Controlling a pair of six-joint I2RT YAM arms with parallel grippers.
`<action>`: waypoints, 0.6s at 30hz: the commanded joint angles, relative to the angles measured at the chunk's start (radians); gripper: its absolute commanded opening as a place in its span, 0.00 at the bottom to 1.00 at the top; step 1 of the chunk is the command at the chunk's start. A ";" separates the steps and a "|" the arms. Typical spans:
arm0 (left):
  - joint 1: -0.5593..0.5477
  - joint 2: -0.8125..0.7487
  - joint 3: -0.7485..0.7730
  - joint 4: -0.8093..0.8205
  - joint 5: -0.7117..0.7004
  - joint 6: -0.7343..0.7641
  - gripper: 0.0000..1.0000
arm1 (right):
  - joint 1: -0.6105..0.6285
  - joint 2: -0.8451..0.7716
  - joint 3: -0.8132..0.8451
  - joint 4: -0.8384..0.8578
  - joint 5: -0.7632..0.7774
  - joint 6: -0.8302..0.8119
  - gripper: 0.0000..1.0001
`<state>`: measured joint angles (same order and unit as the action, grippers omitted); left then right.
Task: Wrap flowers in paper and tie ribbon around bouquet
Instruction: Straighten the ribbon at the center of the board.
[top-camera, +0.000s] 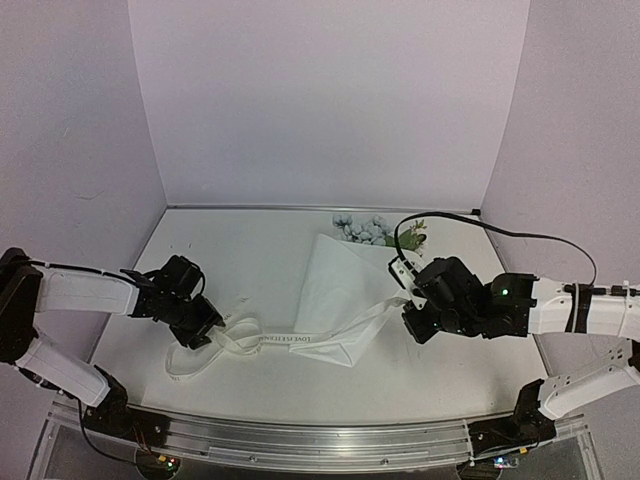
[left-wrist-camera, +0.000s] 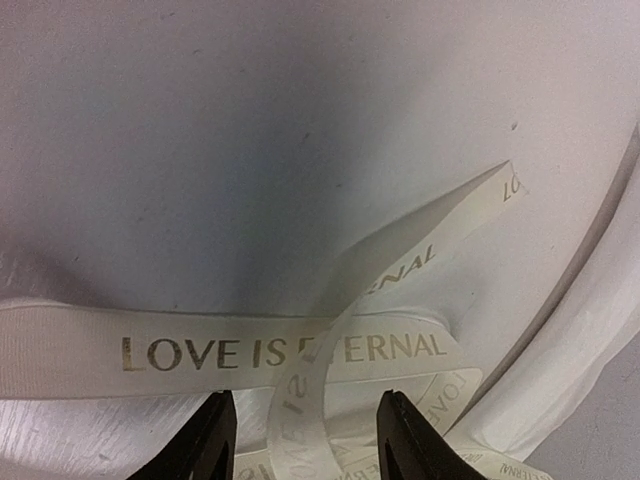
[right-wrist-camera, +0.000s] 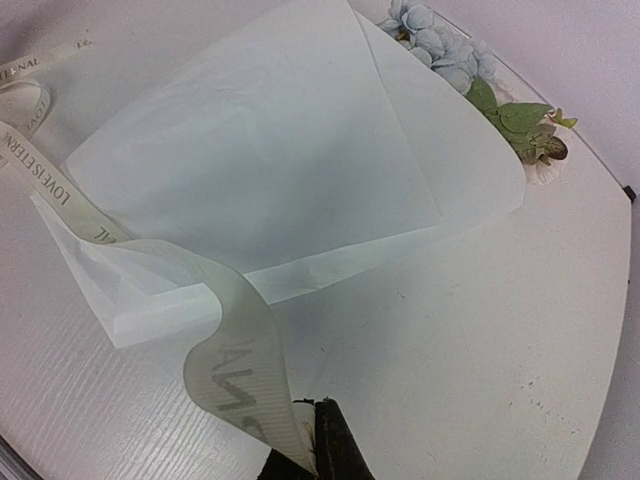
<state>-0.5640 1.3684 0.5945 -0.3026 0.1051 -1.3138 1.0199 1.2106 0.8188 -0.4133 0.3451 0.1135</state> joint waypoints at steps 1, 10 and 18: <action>-0.006 0.048 0.067 0.044 -0.004 0.035 0.43 | 0.002 0.000 0.031 -0.005 0.036 0.008 0.00; -0.005 0.056 0.136 -0.006 -0.052 0.117 0.00 | -0.013 -0.006 0.078 -0.033 0.091 -0.028 0.00; 0.013 -0.049 0.232 -0.147 -0.223 0.221 0.00 | -0.082 -0.013 0.164 -0.113 0.077 -0.047 0.00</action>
<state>-0.5638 1.3790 0.7733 -0.3817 -0.0262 -1.1546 0.9708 1.2106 0.9110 -0.4772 0.4099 0.0790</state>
